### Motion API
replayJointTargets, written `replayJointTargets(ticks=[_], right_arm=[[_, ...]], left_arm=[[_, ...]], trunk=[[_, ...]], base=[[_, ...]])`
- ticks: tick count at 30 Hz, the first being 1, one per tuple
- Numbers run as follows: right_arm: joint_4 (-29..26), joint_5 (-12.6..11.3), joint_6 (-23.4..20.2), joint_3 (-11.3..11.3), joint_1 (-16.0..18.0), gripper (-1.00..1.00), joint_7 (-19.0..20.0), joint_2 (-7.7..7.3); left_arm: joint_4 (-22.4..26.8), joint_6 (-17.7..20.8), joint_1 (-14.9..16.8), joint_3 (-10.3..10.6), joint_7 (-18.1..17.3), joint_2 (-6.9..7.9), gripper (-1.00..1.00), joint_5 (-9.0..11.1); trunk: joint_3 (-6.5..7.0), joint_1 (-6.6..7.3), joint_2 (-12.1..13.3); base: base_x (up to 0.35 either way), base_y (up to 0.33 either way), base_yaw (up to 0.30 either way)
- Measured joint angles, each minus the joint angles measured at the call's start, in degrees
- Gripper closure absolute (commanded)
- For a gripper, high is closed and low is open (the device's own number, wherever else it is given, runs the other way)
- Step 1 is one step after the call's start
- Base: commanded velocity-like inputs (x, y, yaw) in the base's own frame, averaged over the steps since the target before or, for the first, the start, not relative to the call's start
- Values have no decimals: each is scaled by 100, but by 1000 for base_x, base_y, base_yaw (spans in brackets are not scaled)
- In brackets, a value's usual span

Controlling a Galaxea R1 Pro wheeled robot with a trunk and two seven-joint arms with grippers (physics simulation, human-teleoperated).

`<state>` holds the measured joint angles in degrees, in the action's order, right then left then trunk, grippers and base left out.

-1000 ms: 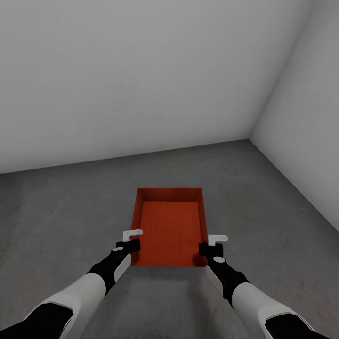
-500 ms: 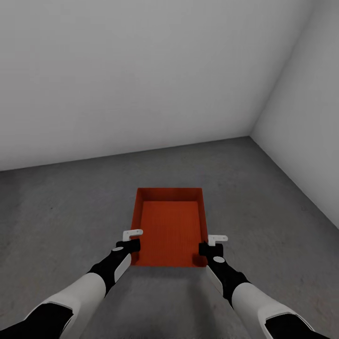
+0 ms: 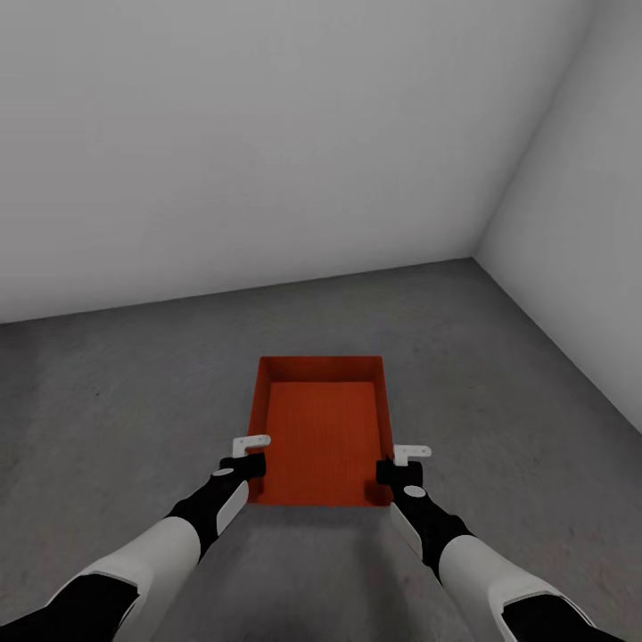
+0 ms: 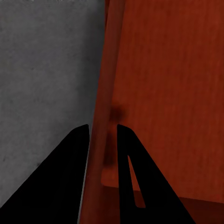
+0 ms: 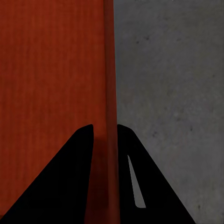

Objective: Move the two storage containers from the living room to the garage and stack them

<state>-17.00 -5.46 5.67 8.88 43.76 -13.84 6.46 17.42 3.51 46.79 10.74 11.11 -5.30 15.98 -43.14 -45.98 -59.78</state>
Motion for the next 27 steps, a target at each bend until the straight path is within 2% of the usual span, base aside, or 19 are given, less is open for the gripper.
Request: replayJointTargets(ticks=[21, 27], right_arm=[[2, -10, -14, 21, -1, 100, -10, 1], [0, 6, 19, -16, 0, 100, 0, 2]], left_arm=[[-17, 1, 1, -3, -4, 1, 100, 6], [16, -1, 1, 4, 1, 1, 100, -7]], trunk=[[0, 0, 0], [0, 3, 0]], base=[[0, 0, 0], [288, 0, 0]])
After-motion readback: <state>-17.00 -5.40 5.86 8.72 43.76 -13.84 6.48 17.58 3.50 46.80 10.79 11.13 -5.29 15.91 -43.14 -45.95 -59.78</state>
